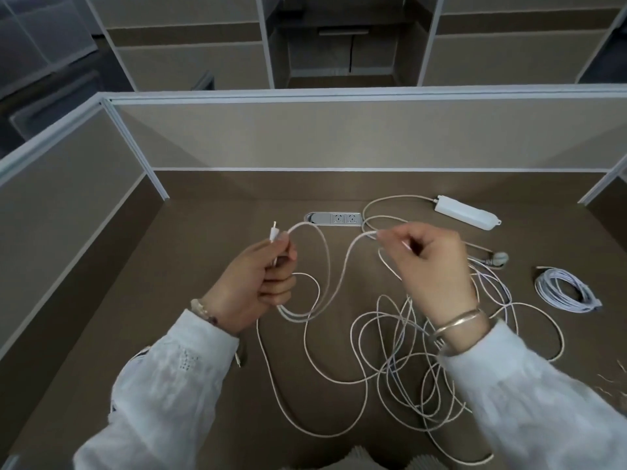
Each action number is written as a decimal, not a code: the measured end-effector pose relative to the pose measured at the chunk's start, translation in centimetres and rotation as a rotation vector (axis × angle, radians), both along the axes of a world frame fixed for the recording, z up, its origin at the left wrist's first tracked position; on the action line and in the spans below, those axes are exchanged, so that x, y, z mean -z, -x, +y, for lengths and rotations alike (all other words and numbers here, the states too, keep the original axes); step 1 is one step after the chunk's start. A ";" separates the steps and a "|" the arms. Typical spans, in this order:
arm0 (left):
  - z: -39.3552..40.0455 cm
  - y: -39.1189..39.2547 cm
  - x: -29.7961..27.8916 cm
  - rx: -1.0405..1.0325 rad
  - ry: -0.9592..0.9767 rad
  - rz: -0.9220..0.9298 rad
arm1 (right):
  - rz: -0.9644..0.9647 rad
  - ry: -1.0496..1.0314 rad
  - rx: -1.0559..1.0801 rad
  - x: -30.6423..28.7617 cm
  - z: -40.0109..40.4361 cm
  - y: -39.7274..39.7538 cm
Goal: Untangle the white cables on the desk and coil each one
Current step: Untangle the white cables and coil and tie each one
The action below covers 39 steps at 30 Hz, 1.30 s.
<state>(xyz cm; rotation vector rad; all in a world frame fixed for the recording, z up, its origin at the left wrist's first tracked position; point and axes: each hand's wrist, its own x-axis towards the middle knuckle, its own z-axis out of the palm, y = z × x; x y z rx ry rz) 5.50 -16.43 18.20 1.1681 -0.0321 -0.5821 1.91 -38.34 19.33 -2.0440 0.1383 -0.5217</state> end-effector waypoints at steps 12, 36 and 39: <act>-2.6 1.0 -0.2 0.030 0.076 0.029 | 0.069 -1.024 -0.053 -1.2 6.3 2.6; -1.3 -0.3 0.9 -0.057 0.461 0.176 | 0.618 -0.463 -0.866 5.1 5.7 3.0; -1.5 -0.1 0.7 -0.074 0.437 0.154 | 0.458 -0.634 -0.710 4.4 7.6 3.4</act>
